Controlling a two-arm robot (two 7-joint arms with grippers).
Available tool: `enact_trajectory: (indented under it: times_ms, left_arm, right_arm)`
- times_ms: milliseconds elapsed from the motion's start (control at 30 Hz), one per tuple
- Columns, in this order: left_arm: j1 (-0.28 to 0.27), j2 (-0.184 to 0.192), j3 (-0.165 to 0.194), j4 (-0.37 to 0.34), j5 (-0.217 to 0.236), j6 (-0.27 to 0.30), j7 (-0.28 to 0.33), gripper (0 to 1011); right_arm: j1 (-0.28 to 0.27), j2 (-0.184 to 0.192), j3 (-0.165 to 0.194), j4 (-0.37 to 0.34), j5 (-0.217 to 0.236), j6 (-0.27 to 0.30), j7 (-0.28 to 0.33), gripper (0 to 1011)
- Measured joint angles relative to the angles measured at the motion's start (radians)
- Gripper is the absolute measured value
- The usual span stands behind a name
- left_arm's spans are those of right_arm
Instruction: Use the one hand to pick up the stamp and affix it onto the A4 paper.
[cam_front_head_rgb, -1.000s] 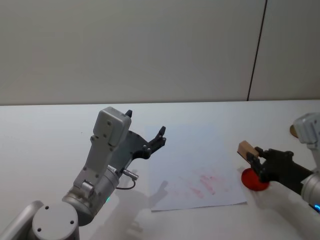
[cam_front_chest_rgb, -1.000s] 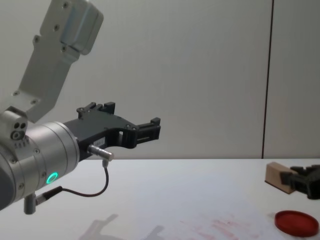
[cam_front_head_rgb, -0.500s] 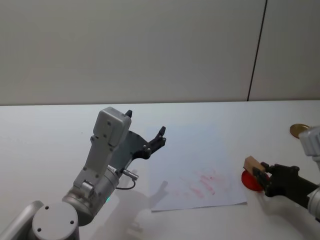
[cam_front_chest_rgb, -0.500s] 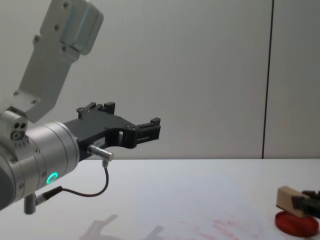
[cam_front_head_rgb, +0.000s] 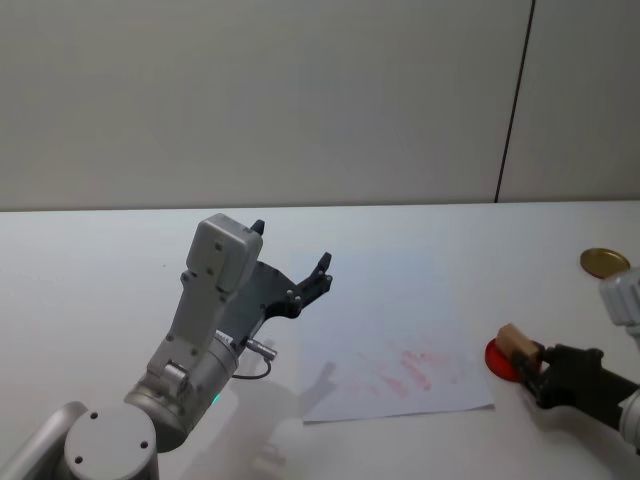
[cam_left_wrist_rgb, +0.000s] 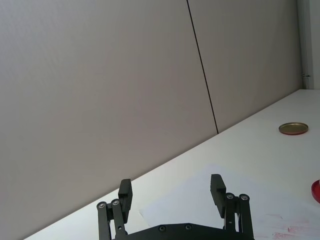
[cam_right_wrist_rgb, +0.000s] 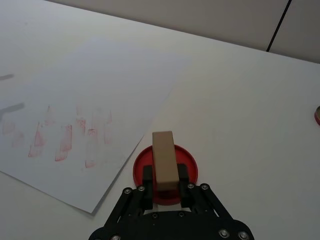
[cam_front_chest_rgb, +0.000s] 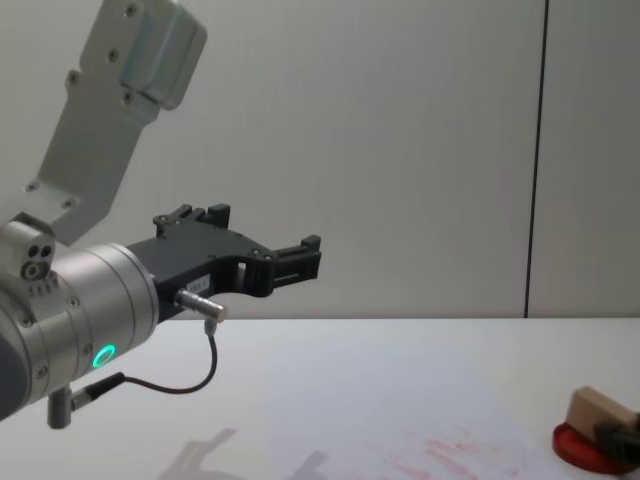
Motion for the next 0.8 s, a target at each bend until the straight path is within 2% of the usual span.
enact_trajectory:
  times_ms: [100,133,233,333,500,533,767,800]
  left_arm:
    - [0.000,0.000,0.000,0.000,0.000,0.000,0.000,993]
    - [0.000,0.000,0.000,0.000,0.000,0.000,0.000,993]
    - [0.000,0.000,0.000,0.000,0.000,0.000,0.000,993]
    - [0.000,0.000,0.000,0.000,0.000,0.000,0.000,993]
    - [0.000,0.000,0.000,0.000,0.000,0.000,0.000,993]
    - [0.000,0.000,0.000,0.000,0.000,0.000,0.000,993]
    - [0.000,0.000,0.000,0.000,0.000,0.000,0.000,993]
    - [0.000,0.000,0.000,0.000,0.000,0.000,0.000,993]
  right_arm:
    - [0.001,-0.001,-0.001,0.007,0.000,0.000,0.000,316]
    - [0.002,-0.001,-0.001,0.008,-0.001,0.000,0.001,376]
    - [0.003,-0.002,-0.003,0.013,-0.001,0.000,0.001,438]
    - [0.005,-0.004,-0.004,0.015,-0.001,-0.003,0.001,583]
    - [0.005,-0.005,-0.005,0.010,0.004,-0.013,0.000,683]
    - [0.005,-0.005,-0.005,0.007,0.006,-0.017,-0.002,738]
    - [0.002,-0.005,-0.003,-0.027,0.013,-0.047,-0.018,951]
    - [0.002,-0.005,-0.003,-0.032,0.014,-0.049,-0.021,951]
